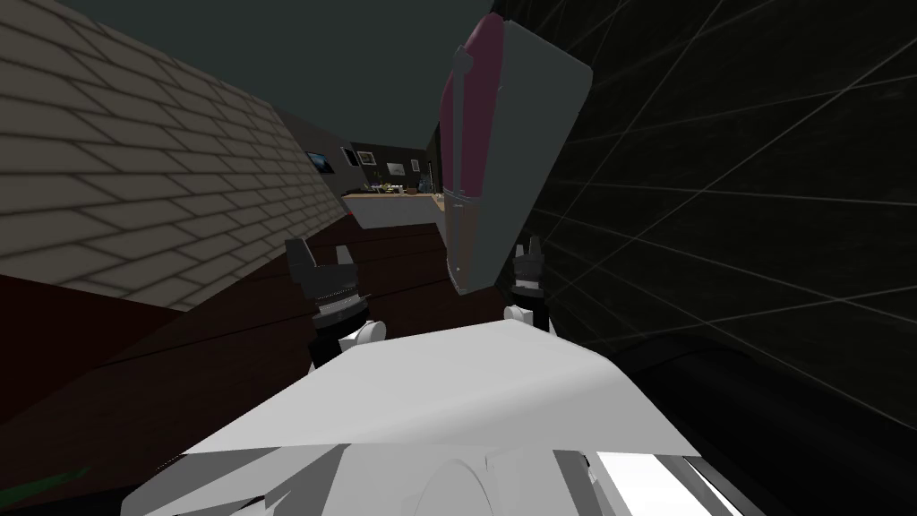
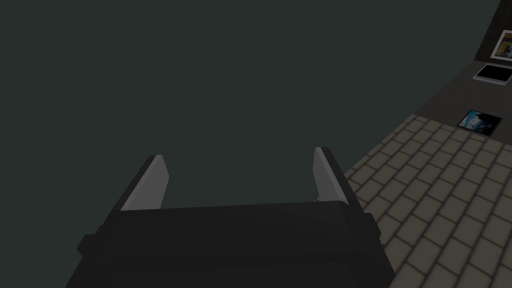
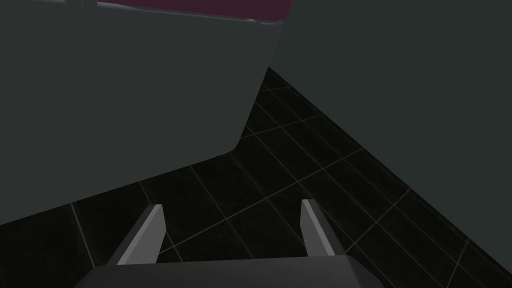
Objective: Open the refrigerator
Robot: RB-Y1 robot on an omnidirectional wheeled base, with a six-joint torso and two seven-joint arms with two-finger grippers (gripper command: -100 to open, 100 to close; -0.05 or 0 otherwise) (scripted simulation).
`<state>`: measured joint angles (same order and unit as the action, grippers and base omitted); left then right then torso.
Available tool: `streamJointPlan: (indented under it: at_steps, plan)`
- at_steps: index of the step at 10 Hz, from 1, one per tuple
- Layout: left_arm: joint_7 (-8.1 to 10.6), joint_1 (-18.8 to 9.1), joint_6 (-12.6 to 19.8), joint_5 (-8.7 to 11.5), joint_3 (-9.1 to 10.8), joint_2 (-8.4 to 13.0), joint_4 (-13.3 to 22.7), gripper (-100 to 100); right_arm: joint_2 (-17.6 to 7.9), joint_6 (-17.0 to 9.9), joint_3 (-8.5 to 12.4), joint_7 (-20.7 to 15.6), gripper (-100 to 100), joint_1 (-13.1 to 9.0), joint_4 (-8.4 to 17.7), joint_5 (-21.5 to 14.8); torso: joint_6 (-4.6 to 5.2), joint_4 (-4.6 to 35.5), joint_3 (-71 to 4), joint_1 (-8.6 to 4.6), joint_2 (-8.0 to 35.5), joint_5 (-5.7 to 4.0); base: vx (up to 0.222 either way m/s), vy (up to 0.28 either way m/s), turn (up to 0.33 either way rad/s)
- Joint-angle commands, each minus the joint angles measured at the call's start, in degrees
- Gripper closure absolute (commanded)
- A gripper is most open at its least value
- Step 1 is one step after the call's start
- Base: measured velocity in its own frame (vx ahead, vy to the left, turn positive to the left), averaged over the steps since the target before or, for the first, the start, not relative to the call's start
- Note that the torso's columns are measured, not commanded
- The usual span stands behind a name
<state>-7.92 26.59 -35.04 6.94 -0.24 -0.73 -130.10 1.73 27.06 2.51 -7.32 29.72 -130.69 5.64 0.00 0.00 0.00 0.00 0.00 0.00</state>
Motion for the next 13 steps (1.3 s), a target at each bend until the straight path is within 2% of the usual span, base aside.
streamJointPlan:
  at_steps: [1, 9, 10, 11, 13]
  plan:
    - [0.0, 0.0, 0.0, 0.0, 0.0, 0.0, 0.0, 0, 0.0, 0.0, 0.0, 0.0, 0, 0.0, 0.0, 0.0, 0.0, 2.35, -4.67, 0.0, 2.32, 0.0, 0.0, 0.0, 0.0]
    - [0.0, 0.0, -0.01, 0.0, 0.0, 0.0, -0.02, 0, 0.0, 0.01, 0.0, 0.0, 0, 0.0, -0.02, 0.0, 0.0, 35.37, -70.73, 0.0, 35.39, 0.0, 0.0, 0.0, 0.0]
    - [0.0, 0.0, -0.01, 0.0, 0.0, 0.0, -0.02, 0, -2.08, -0.07, -0.11, -0.04, -100, -0.54, 0.01, -0.8, 0.0, 39.6, -79.19, 0.0, 39.62, 0.0, 0.024, 0.005, -0.06]
    - [0.0, 0.01, 0.0, 0.0, 0.0, 0.0, 0.0, 0, -3.64, -0.15, -0.21, -0.09, -100, -1.07, 0.03, -1.63, 0.01, 41.48, -83.16, 0.0, 41.5, 0.0, 0.04, 0.01, -0.081]
    - [0.0, 0.01, 0.0, 0.0, 0.0, 0.0, 0.01, 0, -6.95, -0.37, -0.5, -0.23, -100, -2.63, 0.03, -4.06, 0.0, 42.18, -84.58, 0.03, 42.12, 0.01, 0.054, 0.018, -0.106]
